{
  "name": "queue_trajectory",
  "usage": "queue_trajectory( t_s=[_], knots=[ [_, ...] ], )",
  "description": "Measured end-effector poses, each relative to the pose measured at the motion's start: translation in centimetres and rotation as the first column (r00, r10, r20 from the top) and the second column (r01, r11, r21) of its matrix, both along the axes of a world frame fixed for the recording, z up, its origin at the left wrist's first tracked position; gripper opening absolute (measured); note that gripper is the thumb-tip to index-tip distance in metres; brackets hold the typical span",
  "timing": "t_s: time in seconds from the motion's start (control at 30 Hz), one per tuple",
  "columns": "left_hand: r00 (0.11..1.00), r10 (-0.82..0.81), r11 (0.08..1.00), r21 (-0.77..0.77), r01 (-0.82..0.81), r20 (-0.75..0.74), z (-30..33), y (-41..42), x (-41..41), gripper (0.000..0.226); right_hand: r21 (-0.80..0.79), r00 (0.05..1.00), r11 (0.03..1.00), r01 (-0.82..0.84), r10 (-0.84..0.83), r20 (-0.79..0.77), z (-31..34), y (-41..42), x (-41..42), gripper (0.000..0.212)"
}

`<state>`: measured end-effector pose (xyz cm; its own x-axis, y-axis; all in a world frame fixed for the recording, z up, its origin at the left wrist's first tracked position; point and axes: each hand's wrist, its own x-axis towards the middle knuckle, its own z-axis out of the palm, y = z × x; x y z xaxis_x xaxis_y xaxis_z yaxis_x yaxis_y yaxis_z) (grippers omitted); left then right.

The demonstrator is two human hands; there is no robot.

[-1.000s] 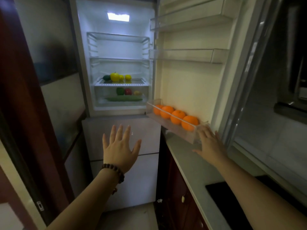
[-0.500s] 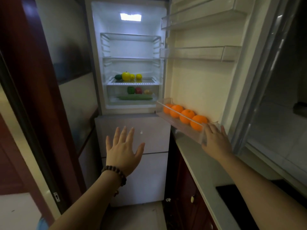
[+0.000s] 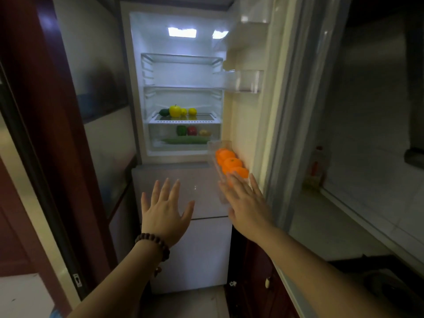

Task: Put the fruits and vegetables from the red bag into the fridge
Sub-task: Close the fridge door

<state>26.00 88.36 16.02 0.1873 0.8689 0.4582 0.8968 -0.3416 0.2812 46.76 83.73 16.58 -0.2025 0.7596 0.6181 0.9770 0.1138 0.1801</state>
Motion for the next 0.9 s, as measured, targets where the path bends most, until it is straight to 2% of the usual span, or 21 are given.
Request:
queue_trajectory(
  t_s=[0.1, 0.17, 0.27, 0.43, 0.5, 0.63, 0.77, 0.9],
  knots=[
    [0.999, 0.037, 0.999, 0.005, -0.037, 0.017, 0.7, 0.4, -0.9, 0.069, 0.188, 0.99, 0.982, -0.031, 0.004, 0.139, 2.6, -0.7, -0.5, 0.053],
    [0.998, 0.057, 0.998, 0.005, -0.057, 0.025, 0.9, 0.8, -1.4, 0.069, 0.241, 0.978, 0.971, -0.004, -0.046, 0.202, 4.4, -0.1, 0.4, 0.05],
    [0.997, 0.072, 0.997, 0.009, -0.072, 0.032, 0.8, 1.6, -2.1, 0.07, 0.186, 0.917, 0.982, -0.043, -0.035, 0.398, 5.8, 2.2, 1.0, 0.056],
    [0.992, 0.115, 0.993, 0.029, -0.116, 0.044, 0.8, 3.3, -4.3, 0.071, 0.072, 0.783, 0.955, -0.287, 0.191, 0.592, 6.6, 6.7, -2.3, 0.048],
    [0.989, 0.145, 0.989, 0.028, -0.146, 0.038, 0.6, 4.2, -5.4, 0.072, 0.053, 0.744, 0.937, -0.346, 0.24, 0.624, 7.0, 8.6, -3.6, 0.049],
    [0.978, 0.204, 0.979, 0.01, -0.205, 0.05, 0.5, 6.4, -7.6, 0.073, 0.052, 0.728, 0.915, -0.4, 0.283, 0.625, 7.0, 13.1, -7.4, 0.051],
    [0.971, 0.224, 0.973, 0.038, -0.228, 0.081, 0.1, 9.9, -9.3, 0.073, 0.055, 0.723, 0.915, -0.399, 0.277, 0.632, 6.8, 18.6, -12.3, 0.053],
    [0.967, 0.243, 0.964, 0.09, -0.249, 0.077, -0.1, 14.7, -11.3, 0.084, 0.06, 0.707, 0.908, -0.415, 0.281, 0.649, 6.6, 25.2, -16.1, 0.049]
  ],
)
